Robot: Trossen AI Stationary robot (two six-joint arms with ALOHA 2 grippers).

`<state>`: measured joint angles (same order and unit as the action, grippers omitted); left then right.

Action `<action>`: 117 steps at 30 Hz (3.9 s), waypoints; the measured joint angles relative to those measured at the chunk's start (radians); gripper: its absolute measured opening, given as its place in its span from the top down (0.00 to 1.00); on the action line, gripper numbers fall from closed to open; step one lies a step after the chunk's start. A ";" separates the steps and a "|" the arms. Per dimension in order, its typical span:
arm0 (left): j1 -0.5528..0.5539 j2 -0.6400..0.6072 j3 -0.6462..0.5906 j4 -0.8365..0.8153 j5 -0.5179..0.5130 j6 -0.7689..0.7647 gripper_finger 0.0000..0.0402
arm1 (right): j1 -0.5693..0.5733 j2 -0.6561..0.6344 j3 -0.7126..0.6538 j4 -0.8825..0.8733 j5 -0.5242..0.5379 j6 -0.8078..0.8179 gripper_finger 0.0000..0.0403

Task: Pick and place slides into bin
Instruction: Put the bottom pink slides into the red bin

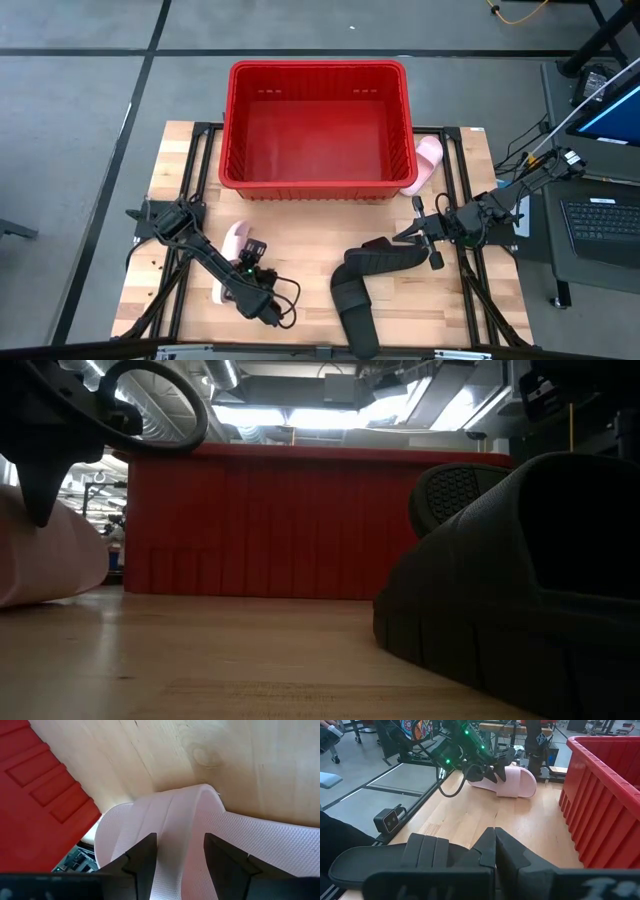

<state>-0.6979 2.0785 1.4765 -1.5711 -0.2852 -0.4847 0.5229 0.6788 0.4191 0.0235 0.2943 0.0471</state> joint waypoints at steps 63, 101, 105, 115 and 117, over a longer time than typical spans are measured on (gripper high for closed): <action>-0.010 -0.138 0.102 0.000 -0.510 -0.301 0.99 | -0.005 0.000 0.000 0.000 0.000 -0.001 0.98; 0.293 -0.221 0.626 -0.001 -1.088 0.298 0.99 | -0.004 0.000 0.000 0.213 0.073 -0.217 0.98; 0.381 -0.253 0.625 0.000 -1.081 0.372 0.99 | -0.005 0.000 0.000 0.240 0.164 -0.312 0.98; 0.524 -0.276 0.624 0.000 -1.017 0.479 0.99 | -0.054 -0.002 0.000 0.325 0.171 -0.445 0.98; 0.532 -0.275 0.624 0.000 -0.999 0.476 0.99 | -0.074 -0.002 0.000 0.325 0.184 -0.445 0.98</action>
<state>-0.1659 1.8038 2.1010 -1.5715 -1.2843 -0.0086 0.4487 0.6773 0.4191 0.3489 0.4788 -0.3977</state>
